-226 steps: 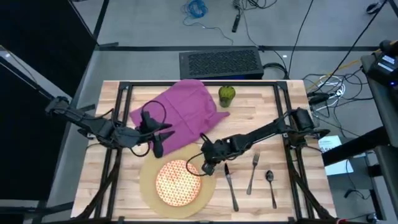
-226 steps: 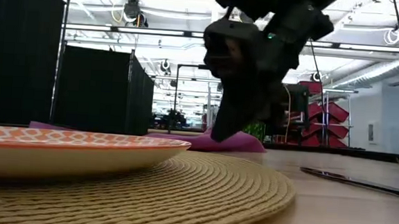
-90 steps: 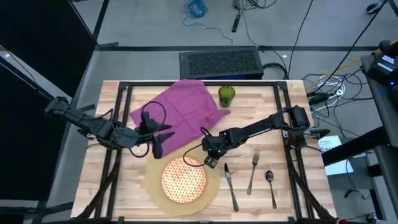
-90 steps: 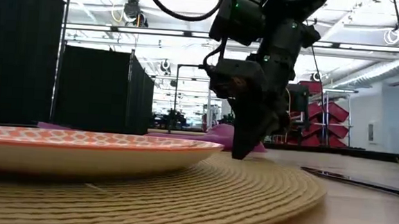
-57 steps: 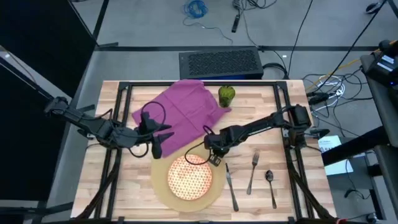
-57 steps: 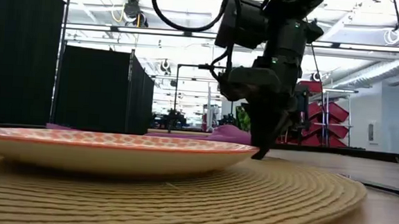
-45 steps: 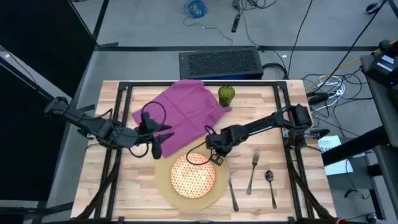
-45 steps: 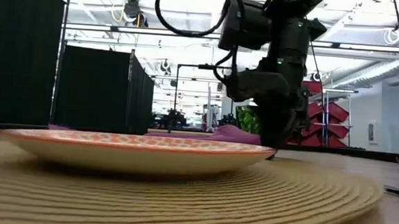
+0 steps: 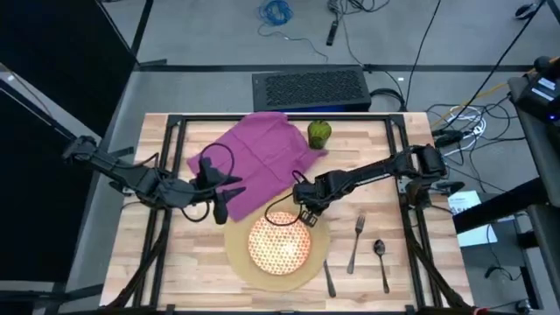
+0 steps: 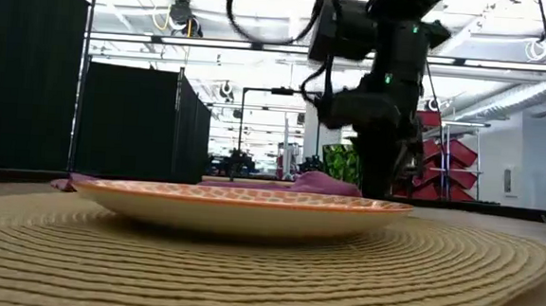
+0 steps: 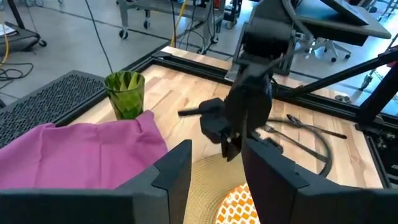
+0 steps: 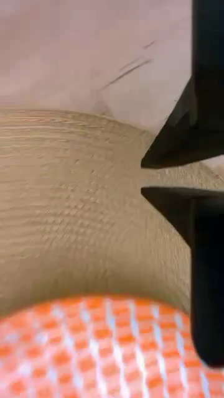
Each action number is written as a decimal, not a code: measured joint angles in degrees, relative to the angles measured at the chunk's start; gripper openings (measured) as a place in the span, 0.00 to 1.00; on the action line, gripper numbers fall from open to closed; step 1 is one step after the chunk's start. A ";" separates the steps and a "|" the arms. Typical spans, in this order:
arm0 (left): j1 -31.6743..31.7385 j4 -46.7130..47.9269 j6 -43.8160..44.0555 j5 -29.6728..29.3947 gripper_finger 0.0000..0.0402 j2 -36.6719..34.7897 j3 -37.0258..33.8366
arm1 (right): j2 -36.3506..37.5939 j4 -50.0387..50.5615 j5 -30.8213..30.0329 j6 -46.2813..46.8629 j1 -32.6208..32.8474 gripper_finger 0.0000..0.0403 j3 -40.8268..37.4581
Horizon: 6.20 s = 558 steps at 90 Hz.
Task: Set table place
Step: Fold the purple table napkin
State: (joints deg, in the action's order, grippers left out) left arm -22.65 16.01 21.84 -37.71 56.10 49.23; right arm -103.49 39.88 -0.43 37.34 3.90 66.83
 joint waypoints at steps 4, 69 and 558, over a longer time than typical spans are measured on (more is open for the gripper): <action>0.00 0.01 -0.14 0.00 0.32 0.00 0.00 | 1.10 0.00 0.18 -0.07 0.00 0.22 0.00; 1.48 11.10 22.80 1.60 0.32 1.88 -12.39 | 33.32 -0.49 -17.69 -8.10 3.83 0.41 -0.86; 60.89 -10.69 -1.45 37.97 0.32 1.66 -16.46 | -41.53 17.24 19.28 -32.82 -46.32 0.41 68.24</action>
State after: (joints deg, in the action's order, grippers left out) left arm 38.24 5.32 20.39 0.25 57.76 32.77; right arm -145.02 57.12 18.85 4.52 -42.42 135.06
